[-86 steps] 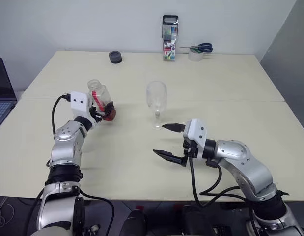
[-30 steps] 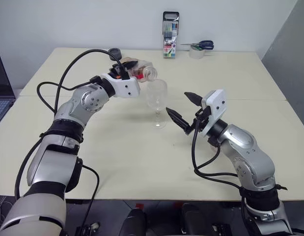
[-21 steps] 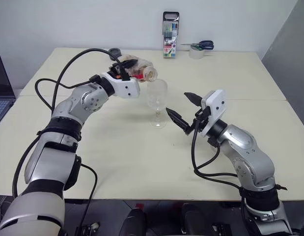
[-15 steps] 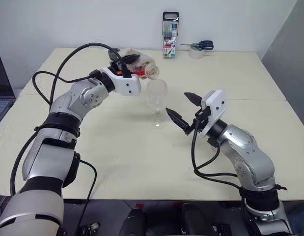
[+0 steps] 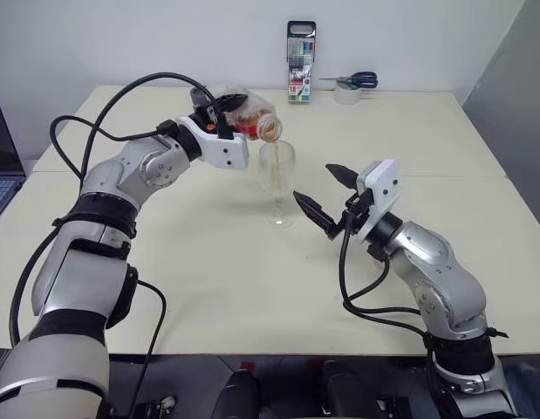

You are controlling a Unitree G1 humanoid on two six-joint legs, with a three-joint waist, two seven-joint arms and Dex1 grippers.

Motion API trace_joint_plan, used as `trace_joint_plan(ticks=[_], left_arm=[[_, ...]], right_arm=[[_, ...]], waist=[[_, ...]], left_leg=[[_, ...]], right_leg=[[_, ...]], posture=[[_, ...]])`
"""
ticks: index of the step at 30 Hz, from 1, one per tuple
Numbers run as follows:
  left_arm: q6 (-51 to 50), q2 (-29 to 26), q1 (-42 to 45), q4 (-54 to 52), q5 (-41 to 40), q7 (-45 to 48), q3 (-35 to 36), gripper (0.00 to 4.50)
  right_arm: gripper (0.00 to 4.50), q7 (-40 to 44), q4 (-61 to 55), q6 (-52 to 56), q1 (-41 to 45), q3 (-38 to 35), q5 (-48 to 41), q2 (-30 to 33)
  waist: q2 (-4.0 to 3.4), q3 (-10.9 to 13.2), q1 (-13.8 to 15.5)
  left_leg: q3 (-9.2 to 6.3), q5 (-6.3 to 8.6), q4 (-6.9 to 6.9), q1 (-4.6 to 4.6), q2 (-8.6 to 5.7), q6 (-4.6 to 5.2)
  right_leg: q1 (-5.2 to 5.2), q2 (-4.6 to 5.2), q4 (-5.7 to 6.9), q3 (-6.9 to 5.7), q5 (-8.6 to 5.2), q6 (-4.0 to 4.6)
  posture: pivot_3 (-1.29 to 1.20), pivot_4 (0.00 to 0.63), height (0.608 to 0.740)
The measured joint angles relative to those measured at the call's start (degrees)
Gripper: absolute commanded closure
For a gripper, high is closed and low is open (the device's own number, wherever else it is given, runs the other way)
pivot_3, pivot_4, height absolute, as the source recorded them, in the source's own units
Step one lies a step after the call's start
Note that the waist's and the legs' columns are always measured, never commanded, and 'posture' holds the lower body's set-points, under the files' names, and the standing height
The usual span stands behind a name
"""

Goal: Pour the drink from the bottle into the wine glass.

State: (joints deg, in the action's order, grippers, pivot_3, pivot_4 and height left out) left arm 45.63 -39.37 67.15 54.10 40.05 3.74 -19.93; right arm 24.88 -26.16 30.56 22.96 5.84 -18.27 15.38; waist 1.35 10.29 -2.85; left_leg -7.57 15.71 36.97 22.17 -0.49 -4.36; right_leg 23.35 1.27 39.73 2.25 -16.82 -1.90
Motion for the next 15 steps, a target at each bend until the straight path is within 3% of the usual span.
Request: trace_joint_plan(ticks=[15], left_arm=[[0.1, -0.9, 0.4, 0.7, 1.2, -0.9, -0.2, 2.81]], right_arm=[[0.0, 0.5, 0.0, -0.5, -0.6, 0.0, 0.0, -0.2]], waist=[[0.0, 0.0, -0.2]], left_leg=[[0.0, 0.0, 0.03, -0.03, -0.01, 0.0]], right_leg=[[0.02, 0.0, 0.14, 0.02, 0.0, 0.0]], posture=[[0.0, 0.15, 0.74]])
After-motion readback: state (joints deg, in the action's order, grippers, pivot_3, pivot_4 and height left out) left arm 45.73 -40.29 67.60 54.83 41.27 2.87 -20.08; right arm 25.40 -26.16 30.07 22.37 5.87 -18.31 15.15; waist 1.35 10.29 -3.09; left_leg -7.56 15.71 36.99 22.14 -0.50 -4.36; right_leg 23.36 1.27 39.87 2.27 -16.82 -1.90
